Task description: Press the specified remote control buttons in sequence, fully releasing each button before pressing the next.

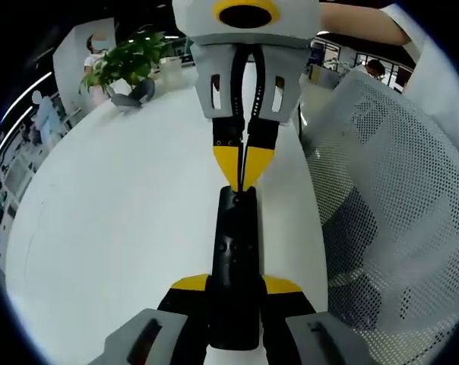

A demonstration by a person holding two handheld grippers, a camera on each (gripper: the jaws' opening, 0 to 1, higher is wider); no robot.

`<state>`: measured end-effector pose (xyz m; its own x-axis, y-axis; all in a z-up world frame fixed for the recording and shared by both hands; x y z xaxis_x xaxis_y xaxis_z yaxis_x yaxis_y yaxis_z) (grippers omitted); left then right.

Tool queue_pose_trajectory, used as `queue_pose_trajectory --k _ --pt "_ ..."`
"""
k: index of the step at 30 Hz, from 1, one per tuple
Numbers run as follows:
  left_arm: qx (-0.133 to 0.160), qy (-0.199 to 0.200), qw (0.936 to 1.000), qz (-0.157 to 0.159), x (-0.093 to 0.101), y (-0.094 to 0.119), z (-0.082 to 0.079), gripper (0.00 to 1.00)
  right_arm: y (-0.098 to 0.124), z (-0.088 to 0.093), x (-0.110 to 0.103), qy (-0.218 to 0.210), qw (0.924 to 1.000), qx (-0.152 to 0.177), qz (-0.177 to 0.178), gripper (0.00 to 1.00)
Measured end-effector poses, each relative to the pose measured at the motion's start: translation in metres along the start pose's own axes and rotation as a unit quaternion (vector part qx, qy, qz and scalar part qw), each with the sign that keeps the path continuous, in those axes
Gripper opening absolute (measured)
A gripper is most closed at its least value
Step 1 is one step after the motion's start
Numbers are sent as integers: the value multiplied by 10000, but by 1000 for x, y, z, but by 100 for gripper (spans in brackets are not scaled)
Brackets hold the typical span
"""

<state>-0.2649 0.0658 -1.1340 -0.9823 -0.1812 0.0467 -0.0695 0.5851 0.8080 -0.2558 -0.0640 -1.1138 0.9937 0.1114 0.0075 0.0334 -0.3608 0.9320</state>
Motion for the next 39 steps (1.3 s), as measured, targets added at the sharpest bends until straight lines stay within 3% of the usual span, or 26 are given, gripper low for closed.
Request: queue_pose_trajectory --k 18,22,26,28,30,32,35,39 --pt "65 -31 10000 29 0 0 0 24 -3 2 1 147 9996 -215 118 0" --pt "73 -85 9999 69 -1 0 0 24 -3 4 -4 266 9985 -96 478 0" --pt "20 -143 9998 111 -1 -1 -1 24 -3 6 -4 147 9983 31 562 0" --pt "23 -165 9998 127 -1 0 -1 24 -3 7 -2 6 9986 141 513 0" --pt "46 -170 9998 129 -1 0 -1 24 -2 11 -1 -520 9968 489 355 0" --pt "69 -179 9997 133 -1 0 -1 24 0 13 1 -727 9950 624 281 0" --pt "26 -265 9995 188 -1 -1 -2 24 1 14 -1 -425 9978 384 339 0" --pt "-22 -365 9990 270 -1 -1 -2 24 -2 8 -7 -320 9983 390 297 0"
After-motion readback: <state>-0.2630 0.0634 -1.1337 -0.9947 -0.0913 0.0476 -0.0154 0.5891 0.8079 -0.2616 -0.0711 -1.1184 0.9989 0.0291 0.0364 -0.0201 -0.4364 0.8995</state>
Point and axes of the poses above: the point that each gripper's makers call its tool centre point, and the gripper's own axes: y roughly backward along the fingers, x roughly to its right, z roughly out of its underside, the point moved 7 cm from there along y, roughly backward along the fingers, and after that the axes turned 4 degrees about y, right-handed, at the moved point
